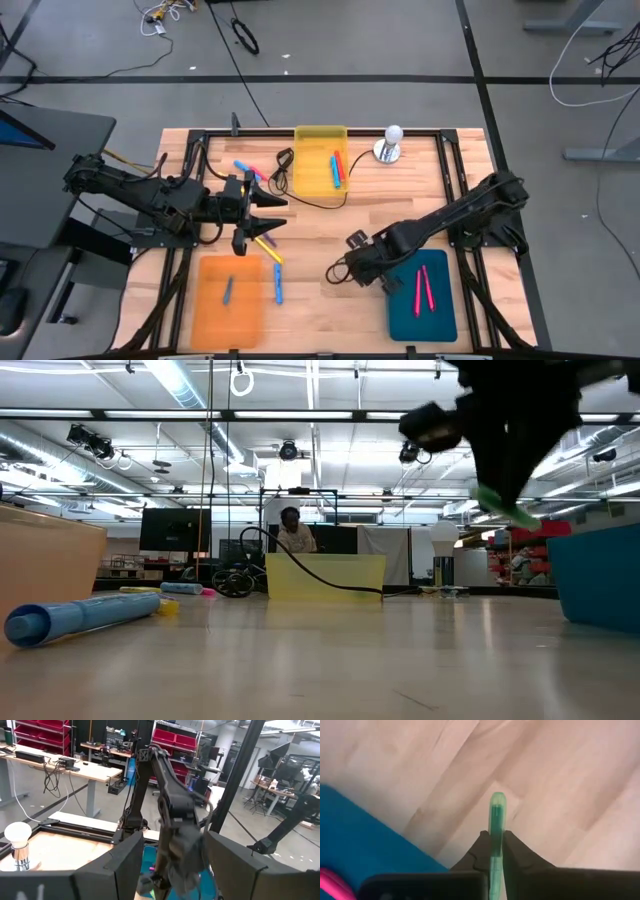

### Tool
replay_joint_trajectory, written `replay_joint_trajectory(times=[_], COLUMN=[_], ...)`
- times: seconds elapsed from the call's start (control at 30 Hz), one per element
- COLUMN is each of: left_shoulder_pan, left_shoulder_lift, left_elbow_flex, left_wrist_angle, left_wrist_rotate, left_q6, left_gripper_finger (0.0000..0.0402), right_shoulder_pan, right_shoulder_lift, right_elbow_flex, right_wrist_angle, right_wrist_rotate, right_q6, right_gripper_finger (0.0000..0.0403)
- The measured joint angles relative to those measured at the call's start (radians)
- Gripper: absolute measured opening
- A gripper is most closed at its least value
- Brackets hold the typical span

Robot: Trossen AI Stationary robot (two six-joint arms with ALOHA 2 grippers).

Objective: Pick & Place Markers
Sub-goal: Put the green pen into the orange bin

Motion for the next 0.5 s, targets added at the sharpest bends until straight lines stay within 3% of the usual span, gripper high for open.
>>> replay_joint_trajectory(times=[0.5], left_shoulder_pan=[0.0], left_shoulder_lift=[0.0], left_elbow_flex=[0.0], left_wrist_angle=[0.0], left_wrist_rotate=[-0.025], left_q6=[-0.026], left_gripper_finger=[0.0223], right_shoulder_pan=[-0.035], right_shoulder_lift=[-0.271], right_elbow_flex=[0.0], right_wrist_angle=[0.014], right_wrist_rotate=[0.042], right_q6=[0.274], right_gripper_finger=[0.0014])
